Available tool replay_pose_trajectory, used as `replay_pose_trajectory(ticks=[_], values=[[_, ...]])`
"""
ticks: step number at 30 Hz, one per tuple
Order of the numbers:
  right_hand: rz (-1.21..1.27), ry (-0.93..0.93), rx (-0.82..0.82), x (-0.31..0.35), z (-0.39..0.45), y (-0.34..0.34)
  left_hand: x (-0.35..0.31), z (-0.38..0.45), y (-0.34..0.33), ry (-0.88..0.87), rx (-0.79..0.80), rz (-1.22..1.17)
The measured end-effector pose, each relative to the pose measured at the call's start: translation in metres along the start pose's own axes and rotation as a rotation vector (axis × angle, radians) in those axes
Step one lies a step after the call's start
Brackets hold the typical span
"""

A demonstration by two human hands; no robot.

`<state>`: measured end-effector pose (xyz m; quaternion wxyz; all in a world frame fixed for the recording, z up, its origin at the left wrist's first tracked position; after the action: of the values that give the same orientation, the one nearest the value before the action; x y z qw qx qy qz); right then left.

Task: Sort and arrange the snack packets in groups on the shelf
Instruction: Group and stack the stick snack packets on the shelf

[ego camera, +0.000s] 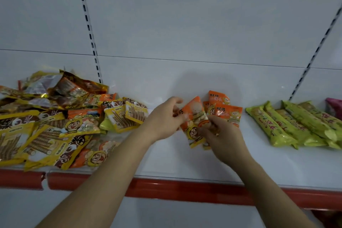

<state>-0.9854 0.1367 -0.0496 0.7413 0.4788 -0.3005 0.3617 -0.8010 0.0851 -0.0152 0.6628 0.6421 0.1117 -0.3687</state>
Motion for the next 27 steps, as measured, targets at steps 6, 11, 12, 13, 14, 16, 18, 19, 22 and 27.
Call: replay_pose_trajectory(ticks=[6, 11, 12, 13, 14, 16, 18, 19, 22, 27], values=[[-0.228, -0.332, -0.068, -0.036, -0.008, 0.052, -0.023, 0.015, -0.056, -0.02, 0.17, 0.159], [-0.34, -0.337, -0.086, -0.041, -0.004, 0.065, -0.04, 0.021, -0.081, -0.083, 0.189, 0.146], [-0.343, -0.347, -0.082, -0.04, 0.0, 0.067, -0.04, 0.022, -0.081, -0.081, 0.188, 0.147], [-0.356, -0.347, -0.075, -0.039, 0.003, 0.07, -0.037, 0.023, -0.08, -0.071, 0.192, 0.144], [-0.382, -0.343, -0.072, -0.036, 0.006, 0.071, -0.034, 0.024, -0.078, -0.061, 0.195, 0.137], [-0.425, -0.286, -0.093, -0.029, 0.013, 0.069, -0.027, 0.025, -0.069, -0.038, 0.188, 0.122], [-0.449, -0.179, -0.139, -0.019, 0.02, 0.062, -0.016, 0.025, -0.057, -0.021, 0.154, 0.145], [-0.46, -0.113, -0.151, -0.014, 0.023, 0.055, -0.01, 0.023, -0.051, -0.013, 0.132, 0.166], [-0.431, 0.085, -0.141, 0.001, 0.031, 0.027, 0.006, 0.017, -0.031, 0.015, 0.042, 0.282], [-0.316, 0.373, 0.02, 0.023, 0.051, -0.036, 0.03, 0.0, 0.014, 0.037, -0.149, 0.508]])
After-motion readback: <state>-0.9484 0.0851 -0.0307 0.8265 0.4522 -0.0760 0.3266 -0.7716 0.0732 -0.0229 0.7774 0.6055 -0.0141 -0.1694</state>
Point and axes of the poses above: each hand's wrist, its own z-axis towards the middle knuckle, its own y-axis out of the back of the hand, x = y × z, the point moved 2 cm from there along z, towards the middle knuckle, and after that the axes turned 14 degrees about z, right-handed, at the moved point
